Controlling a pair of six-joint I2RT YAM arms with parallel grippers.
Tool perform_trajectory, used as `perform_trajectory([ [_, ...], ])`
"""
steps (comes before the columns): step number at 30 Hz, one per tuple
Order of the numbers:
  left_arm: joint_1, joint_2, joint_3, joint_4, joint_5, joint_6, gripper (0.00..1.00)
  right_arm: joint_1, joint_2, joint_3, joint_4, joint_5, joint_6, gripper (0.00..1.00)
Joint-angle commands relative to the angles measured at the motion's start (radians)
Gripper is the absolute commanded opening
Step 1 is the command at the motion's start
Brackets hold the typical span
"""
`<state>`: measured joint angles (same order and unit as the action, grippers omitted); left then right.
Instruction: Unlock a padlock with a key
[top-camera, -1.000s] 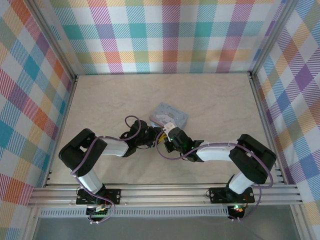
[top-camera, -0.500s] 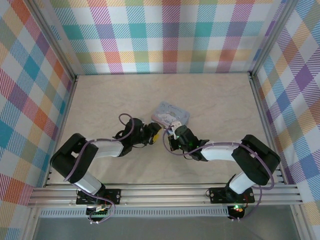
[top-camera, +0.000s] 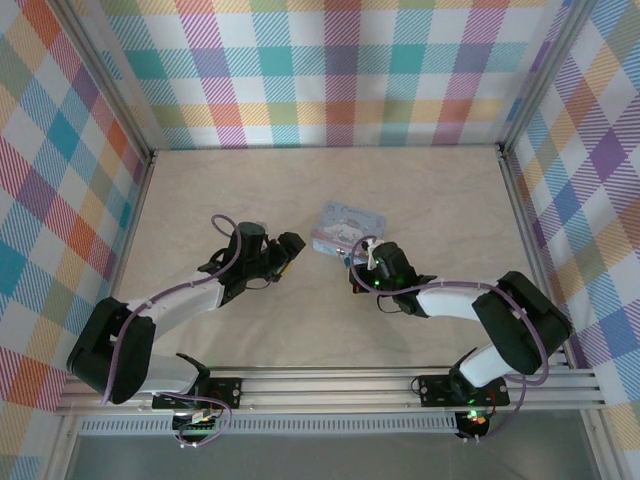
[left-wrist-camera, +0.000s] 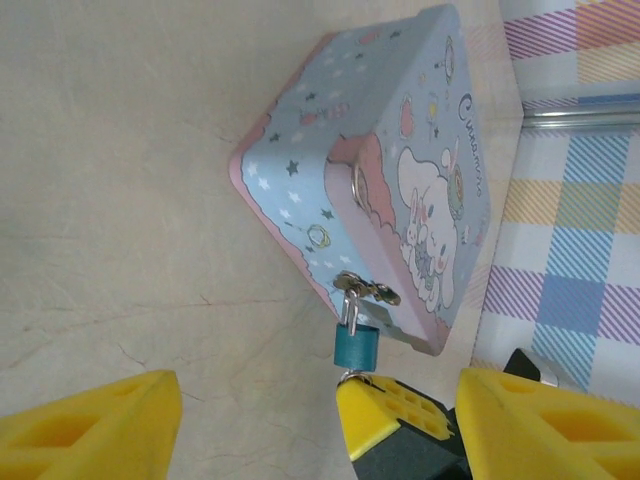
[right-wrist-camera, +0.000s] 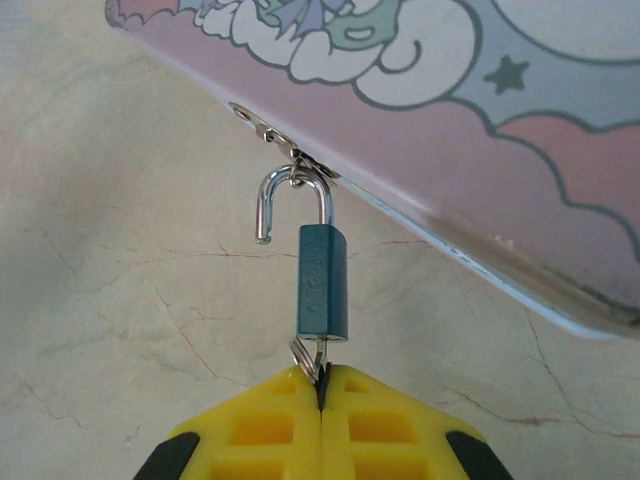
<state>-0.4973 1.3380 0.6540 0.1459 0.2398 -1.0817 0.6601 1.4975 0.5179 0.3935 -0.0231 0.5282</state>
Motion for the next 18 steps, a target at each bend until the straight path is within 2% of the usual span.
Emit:
perform_trajectory([
  [1, 0.020, 0.015, 0.039, -0.066, -0.010, 0.069, 0.74, -0.035, 0.013, -0.038, 0.043, -0.068, 0.078, 0.00],
  [6, 0.044, 0.119, 0.131, -0.056, 0.059, 0.127, 0.78, -0.072, 0.033, -0.058, 0.074, -0.108, 0.118, 0.00],
  [18, 0.046, 0.456, 0.496, -0.181, 0.134, 0.308, 0.79, -0.149, 0.052, -0.075, 0.080, -0.184, 0.184, 0.00],
])
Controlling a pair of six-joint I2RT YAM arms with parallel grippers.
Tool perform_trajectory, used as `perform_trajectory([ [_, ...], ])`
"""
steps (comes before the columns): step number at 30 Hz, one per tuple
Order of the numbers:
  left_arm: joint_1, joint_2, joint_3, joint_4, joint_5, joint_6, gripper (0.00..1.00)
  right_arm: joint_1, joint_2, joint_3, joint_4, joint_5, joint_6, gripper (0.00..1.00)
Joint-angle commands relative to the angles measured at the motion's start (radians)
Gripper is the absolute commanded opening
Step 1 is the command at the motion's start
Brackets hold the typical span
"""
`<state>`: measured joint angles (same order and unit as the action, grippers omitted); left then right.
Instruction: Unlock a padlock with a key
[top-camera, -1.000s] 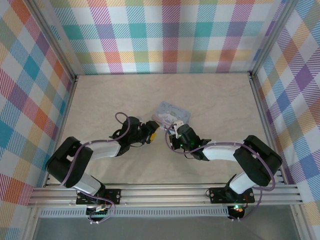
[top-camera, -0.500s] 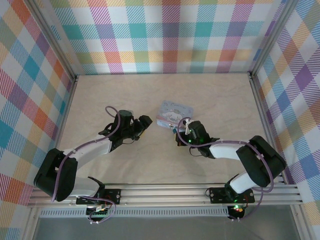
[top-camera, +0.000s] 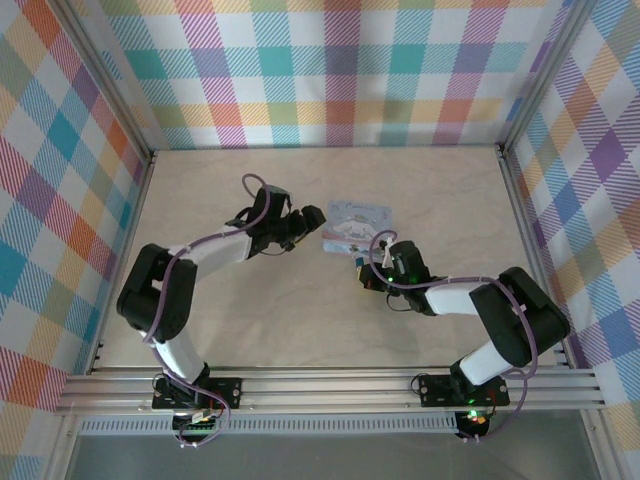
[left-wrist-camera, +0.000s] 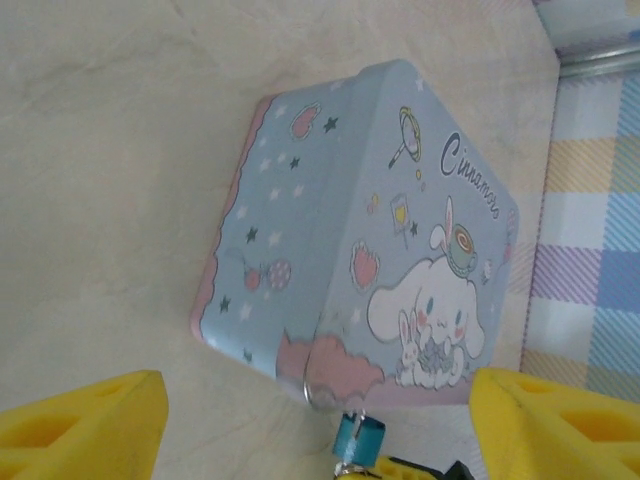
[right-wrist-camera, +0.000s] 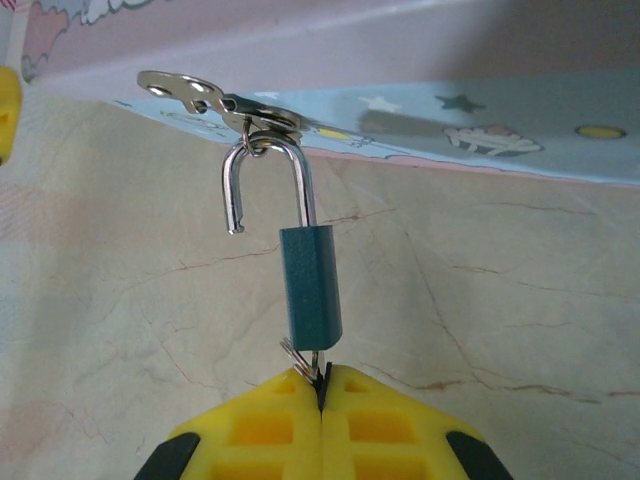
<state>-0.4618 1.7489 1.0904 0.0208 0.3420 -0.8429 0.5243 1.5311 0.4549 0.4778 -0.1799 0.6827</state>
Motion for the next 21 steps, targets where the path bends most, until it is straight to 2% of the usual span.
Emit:
perform_trajectory([
  [1, 0.012, 0.068, 0.092, -0.068, 0.037, 0.076, 0.79, -0.015, 0.020, -0.009, -0.011, -0.028, 0.027, 0.00],
  [10, 0.011, 0.270, 0.306, -0.171, 0.069, 0.142, 0.77, -0.050, 0.024, -0.018, -0.004, -0.054, 0.027, 0.00],
  [21, 0.011, 0.317, 0.286, -0.194, 0.024, 0.143, 0.78, -0.055, 0.031, -0.017, -0.043, -0.058, 0.023, 0.02],
])
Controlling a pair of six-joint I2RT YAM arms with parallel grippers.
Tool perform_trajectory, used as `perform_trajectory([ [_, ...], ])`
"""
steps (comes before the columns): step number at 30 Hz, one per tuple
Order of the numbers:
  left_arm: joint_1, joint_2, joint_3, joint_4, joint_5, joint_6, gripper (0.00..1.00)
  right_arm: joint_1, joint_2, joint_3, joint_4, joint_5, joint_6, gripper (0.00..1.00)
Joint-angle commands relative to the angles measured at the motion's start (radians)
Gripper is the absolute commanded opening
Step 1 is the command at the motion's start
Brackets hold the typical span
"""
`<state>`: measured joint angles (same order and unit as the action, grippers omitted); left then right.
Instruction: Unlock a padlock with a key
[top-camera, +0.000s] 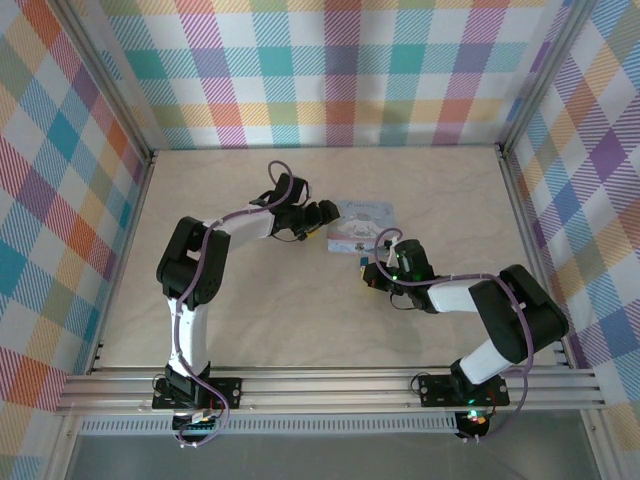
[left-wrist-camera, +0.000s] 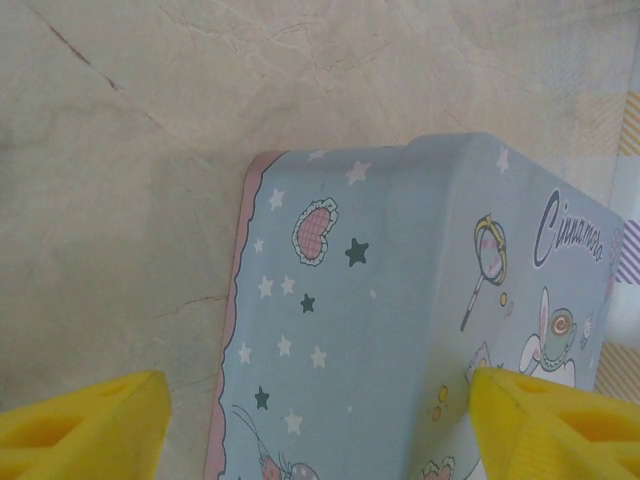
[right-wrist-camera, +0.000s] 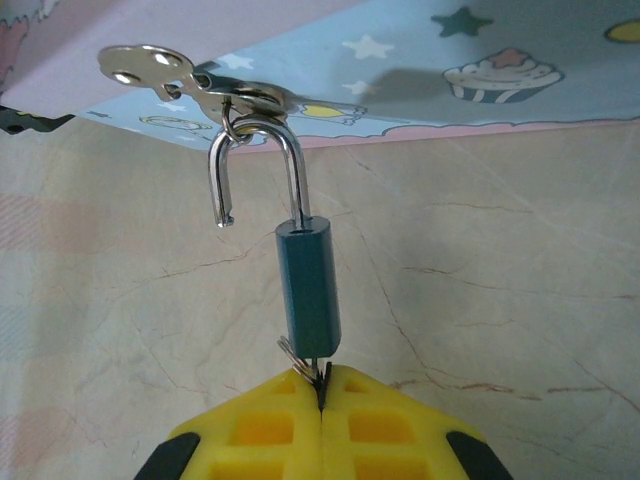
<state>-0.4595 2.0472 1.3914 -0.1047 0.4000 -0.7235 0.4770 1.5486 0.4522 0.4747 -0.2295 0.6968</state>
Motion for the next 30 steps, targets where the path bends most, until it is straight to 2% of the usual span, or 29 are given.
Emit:
perform_trajectory([
  [1, 0.009, 0.017, -0.024, -0.069, -0.038, 0.024, 0.78, -0.010, 0.013, -0.010, -0.052, -0.011, 0.009, 0.03],
  [6, 0.010, 0.013, -0.044, -0.066, -0.045, 0.019, 0.78, -0.014, 0.011, -0.002, -0.075, -0.020, 0.009, 0.10],
  [11, 0.009, 0.000, -0.056, -0.066, -0.057, 0.019, 0.78, -0.016, -0.011, -0.004, -0.106, -0.016, 0.000, 0.23],
  [21, 0.010, -0.051, -0.117, -0.041, -0.070, 0.006, 0.79, -0.041, -0.124, 0.004, -0.237, -0.048, -0.067, 0.43],
  [26, 0.010, -0.069, -0.147, -0.040, -0.063, 0.002, 0.79, -0.069, -0.223, 0.031, -0.280, -0.100, -0.117, 0.72],
  [30, 0.010, -0.104, -0.192, -0.027, -0.070, -0.002, 0.79, -0.087, -0.249, 0.063, -0.294, -0.133, -0.141, 0.88],
])
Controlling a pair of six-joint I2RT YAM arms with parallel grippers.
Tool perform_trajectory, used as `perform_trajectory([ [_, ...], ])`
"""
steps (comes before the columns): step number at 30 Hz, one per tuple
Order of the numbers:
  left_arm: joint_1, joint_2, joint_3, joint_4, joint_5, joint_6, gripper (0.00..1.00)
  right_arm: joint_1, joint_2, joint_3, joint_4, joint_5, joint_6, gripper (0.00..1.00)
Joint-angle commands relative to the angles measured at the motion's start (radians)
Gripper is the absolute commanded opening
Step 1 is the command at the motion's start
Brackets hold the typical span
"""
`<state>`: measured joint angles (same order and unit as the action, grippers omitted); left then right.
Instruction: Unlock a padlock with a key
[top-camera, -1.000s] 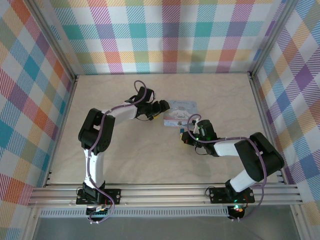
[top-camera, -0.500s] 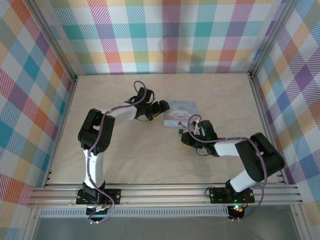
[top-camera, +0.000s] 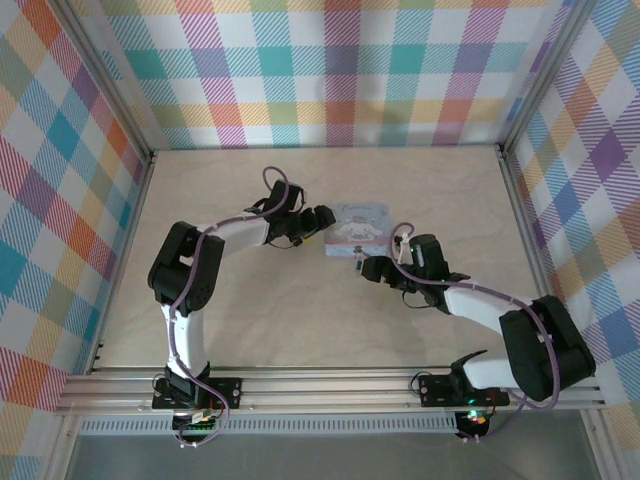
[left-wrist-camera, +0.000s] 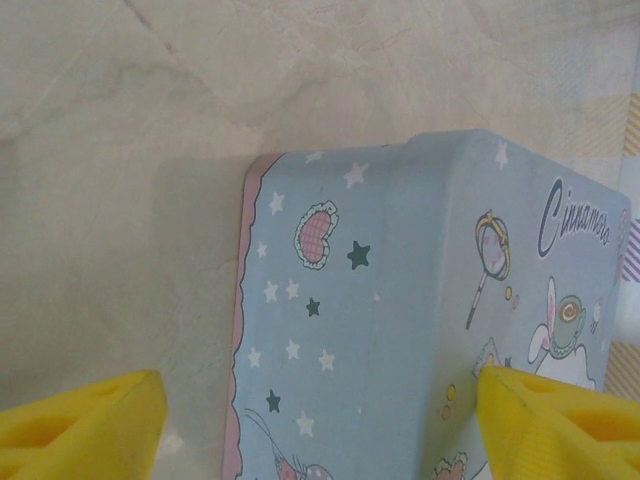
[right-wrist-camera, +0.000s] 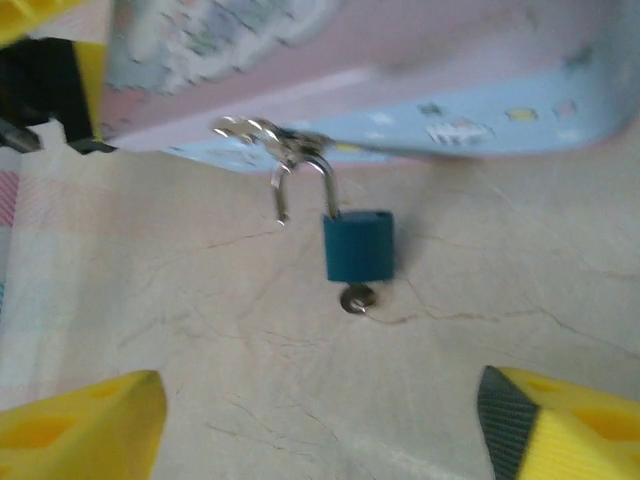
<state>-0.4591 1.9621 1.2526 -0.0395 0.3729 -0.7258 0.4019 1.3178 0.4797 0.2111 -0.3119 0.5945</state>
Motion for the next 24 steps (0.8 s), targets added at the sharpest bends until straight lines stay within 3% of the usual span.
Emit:
perform_trajectory([
  [1, 0.009, -0.030, -0.065, -0.091, -0.046, -0.001, 0.79, -0.015, -0.016, 0.042, -0.023, -0.061, -0.042, 0.93],
  [3, 0.009, -0.054, -0.091, -0.084, -0.047, -0.006, 0.79, -0.018, -0.006, 0.054, -0.010, -0.072, -0.047, 1.00],
  [17, 0.009, -0.258, -0.320, -0.054, -0.064, -0.045, 0.80, -0.025, 0.187, 0.196, 0.072, -0.136, -0.091, 1.00],
  [24, 0.010, -0.326, -0.376, -0.062, -0.083, -0.053, 0.81, -0.027, 0.200, 0.191, 0.107, -0.144, -0.116, 1.00],
])
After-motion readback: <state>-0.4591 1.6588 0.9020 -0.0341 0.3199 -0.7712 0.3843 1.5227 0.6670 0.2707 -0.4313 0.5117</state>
